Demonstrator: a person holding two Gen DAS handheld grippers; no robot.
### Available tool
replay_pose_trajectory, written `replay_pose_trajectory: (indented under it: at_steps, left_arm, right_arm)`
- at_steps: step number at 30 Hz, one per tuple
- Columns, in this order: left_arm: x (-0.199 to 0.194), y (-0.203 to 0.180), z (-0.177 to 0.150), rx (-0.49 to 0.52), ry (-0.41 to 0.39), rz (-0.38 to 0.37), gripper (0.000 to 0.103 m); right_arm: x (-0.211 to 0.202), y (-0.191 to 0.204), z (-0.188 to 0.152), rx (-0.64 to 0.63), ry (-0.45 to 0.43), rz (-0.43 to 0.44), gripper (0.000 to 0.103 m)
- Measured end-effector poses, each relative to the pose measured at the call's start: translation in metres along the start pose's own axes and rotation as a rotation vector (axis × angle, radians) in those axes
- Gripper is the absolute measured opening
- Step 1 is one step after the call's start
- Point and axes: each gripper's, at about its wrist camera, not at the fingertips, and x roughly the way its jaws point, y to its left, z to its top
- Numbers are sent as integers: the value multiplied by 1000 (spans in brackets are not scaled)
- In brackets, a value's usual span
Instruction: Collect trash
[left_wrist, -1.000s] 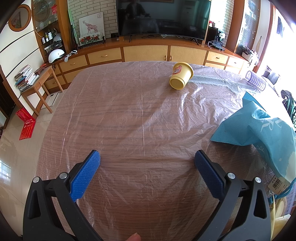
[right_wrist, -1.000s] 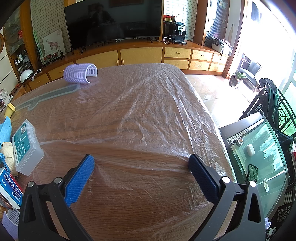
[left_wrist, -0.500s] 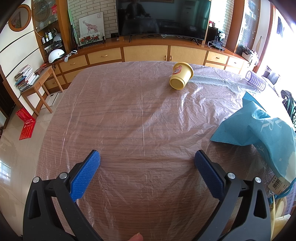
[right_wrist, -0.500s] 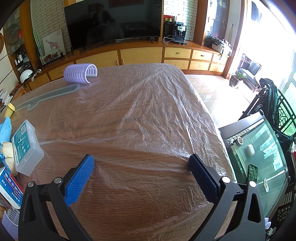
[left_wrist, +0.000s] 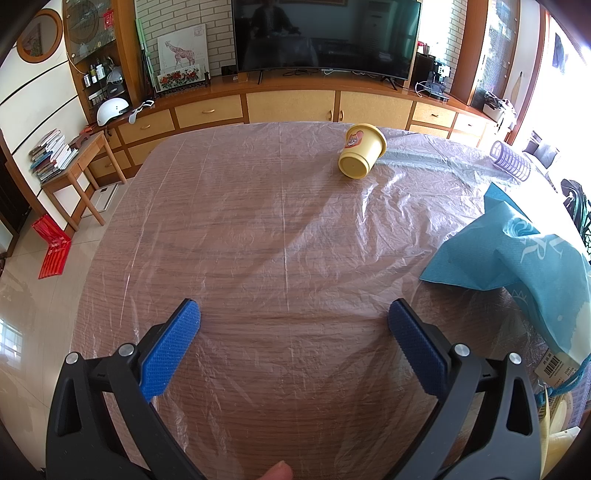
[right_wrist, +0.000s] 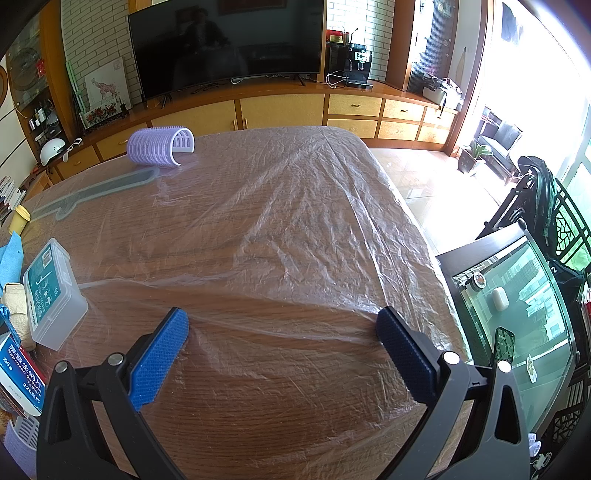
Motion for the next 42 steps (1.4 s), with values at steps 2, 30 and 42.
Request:
replay_pose_trajectory:
  at_steps: [2,30,42]
  left_arm:
    - [0,0,0,0,0,0,102]
    - [8,-22,86,110,2,-118,101]
    - [42,-27,107,136,74,-209,81]
  right_arm:
    - [0,0,0,0,0,0,99]
    - [-8,55,101,-327,-114,107,99]
    - [56,123,159,-503,-29,176,85]
